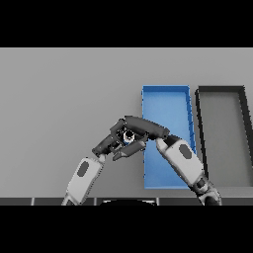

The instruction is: Pick up the blue pipe and place it into the blue bin.

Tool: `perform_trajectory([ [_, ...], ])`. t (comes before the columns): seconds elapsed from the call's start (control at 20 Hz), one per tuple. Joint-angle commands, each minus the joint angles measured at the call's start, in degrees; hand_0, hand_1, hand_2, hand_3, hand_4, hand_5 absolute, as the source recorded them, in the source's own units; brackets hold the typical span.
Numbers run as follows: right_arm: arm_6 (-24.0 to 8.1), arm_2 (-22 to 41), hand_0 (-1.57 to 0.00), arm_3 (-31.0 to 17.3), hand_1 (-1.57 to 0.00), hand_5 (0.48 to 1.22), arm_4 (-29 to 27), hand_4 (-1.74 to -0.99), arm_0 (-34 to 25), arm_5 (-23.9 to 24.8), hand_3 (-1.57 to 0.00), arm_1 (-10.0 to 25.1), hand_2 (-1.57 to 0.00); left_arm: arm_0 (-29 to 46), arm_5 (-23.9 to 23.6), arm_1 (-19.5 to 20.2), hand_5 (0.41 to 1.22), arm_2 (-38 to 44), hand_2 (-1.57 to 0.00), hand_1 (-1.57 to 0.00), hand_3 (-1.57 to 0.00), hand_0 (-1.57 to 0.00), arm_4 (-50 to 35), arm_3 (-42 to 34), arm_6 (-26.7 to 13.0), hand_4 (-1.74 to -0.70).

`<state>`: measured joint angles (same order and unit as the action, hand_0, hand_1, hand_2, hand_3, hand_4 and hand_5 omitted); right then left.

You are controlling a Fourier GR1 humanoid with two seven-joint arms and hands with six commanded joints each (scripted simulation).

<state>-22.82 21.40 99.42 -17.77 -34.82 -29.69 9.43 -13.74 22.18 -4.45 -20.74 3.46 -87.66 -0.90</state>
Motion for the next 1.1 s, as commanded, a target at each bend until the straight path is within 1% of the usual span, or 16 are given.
perform_trajectory([
  [0.0,1.0,0.5,-1.34,0.2,-1.34,0.856,-0.1,-1.628,0.4,-0.2,-1.19,0.3,-1.35,0.2,0.4,-0.1,1.221,0.0,-1.57,-1.57,-1.50,-1.57,-0.2,-0.1,0.0,-1.70],
  [0.1,2.5,1.5,-1.43,1.1,-1.43,0.987,0.8,-1.665,0.9,0.6,-1.30,1.0,-1.43,-0.1,1.1,-0.3,1.221,0.2,-1.57,-1.57,-1.46,-1.57,-0.1,0.3,1.0,-1.71],
  [0.15,2.8,2.1,-1.45,1.4,-1.45,1.034,1.1,-1.680,0.8,0.9,-1.36,1.2,-1.46,0.4,1.1,-0.5,1.221,0.0,-1.57,-1.57,-1.44,-1.57,-0.1,0.1,1.8,-1.72],
  [0.2,4.4,2.5,-1.48,1.7,-1.48,1.071,1.6,-1.692,0.7,1.2,-1.40,1.0,-1.48,0.5,1.3,-0.4,1.221,0.3,-1.57,-1.57,-1.44,-1.57,-0.4,-0.5,1.6,-1.72],
  [0.3,7.4,3.0,-1.51,1.3,-1.51,1.125,2.9,-1.710,0.5,1.7,-1.46,0.9,-1.51,-0.4,1.2,-0.3,1.221,0.7,-1.57,-1.57,-1.43,-1.57,0.2,-0.1,1.1,-1.73],
  [0.4,8.3,3.3,-1.53,1.3,-1.53,1.160,2.8,-1.721,1.4,3.1,-1.50,0.5,-1.53,-0.1,0.6,-0.1,1.221,0.7,-1.57,-1.57,-1.43,-1.57,1.2,-0.6,-0.4,-1.73],
  [0.45,7.2,2.8,-1.54,1.5,-1.54,1.172,2.6,-1.725,1.4,3.4,-1.52,0.7,-1.54,0.2,0.0,0.1,1.221,0.6,-1.57,-1.57,-1.42,-1.57,1.8,-0.5,0.2,-1.73],
  [0.5,7.7,2.5,-1.55,0.9,-1.55,1.182,2.5,-1.728,1.1,3.9,-1.53,0.5,-1.55,0.2,-0.7,0.3,1.221,0.8,-1.57,-1.57,-1.42,-1.57,2.3,-1.0,0.4,-1.73],
  [0.55,8.1,2.6,-1.55,1.7,-1.55,1.190,2.2,-1.731,1.7,4.2,-1.54,0.9,-1.55,0.4,-1.7,0.7,1.221,0.4,-1.57,-1.57,-1.45,-1.57,4.0,-1.2,2.3,-1.72],
  [0.6,8.2,3.1,-1.56,1.4,-1.56,1.196,3.1,-1.733,1.4,4.6,-1.54,0.6,-1.56,0.7,-2.0,1.4,1.221,0.4,-1.29,-1.34,-1.17,-1.46,4.9,-1.6,2.6,-1.60],
  [0.65,8.1,3.0,-1.56,1.0,-1.56,1.201,3.0,-1.734,0.8,4.8,-1.55,0.8,-1.56,0.1,-0.7,2.0,1.221,0.7,-1.03,-1.07,-0.93,-1.17,4.1,-1.2,2.8,-1.47],
  [0.7,7.2,3.6,-1.56,1.8,-1.56,1.205,2.8,-1.736,1.4,5.9,-1.55,0.6,-1.56,-0.3,1.0,2.1,1.221,0.6,-0.83,-0.86,-0.75,-0.94,4.4,-1.0,2.8,-1.37],
  [0.8,3.6,4.1,-1.56,2.7,-1.56,1.211,2.0,-1.738,1.0,6.6,-1.56,0.5,-1.56,-0.7,3.1,2.2,1.221,0.6,-0.53,-0.55,-0.48,-0.60,6.5,-0.3,3.7,-1.21],
  [0.9,2.0,4.0,-1.57,3.2,-1.57,1.214,2.3,-1.739,1.1,7.1,-1.56,0.6,-1.57,-1.1,3.0,1.5,1.029,0.8,-0.34,-0.35,-0.30,-0.38,8.6,0.0,2.2,-1.08],
  [1.0,2.8,5.0,-1.57,3.2,-1.57,1.217,3.7,-1.740,1.8,7.4,-1.57,0.1,-1.57,-0.3,2.9,1.2,0.848,1.2,-0.22,-0.22,-0.19,-0.24,7.8,-0.9,-0.6,-1.02],
  [1.05,3.5,4.7,-1.57,2.8,-1.57,1.218,4.1,-1.740,1.8,7.5,-1.57,0.3,-1.57,-0.3,2.9,1.5,0.770,1.9,-0.17,-0.18,-0.16,-0.20,7.3,-0.5,-0.6,-1.00],
])
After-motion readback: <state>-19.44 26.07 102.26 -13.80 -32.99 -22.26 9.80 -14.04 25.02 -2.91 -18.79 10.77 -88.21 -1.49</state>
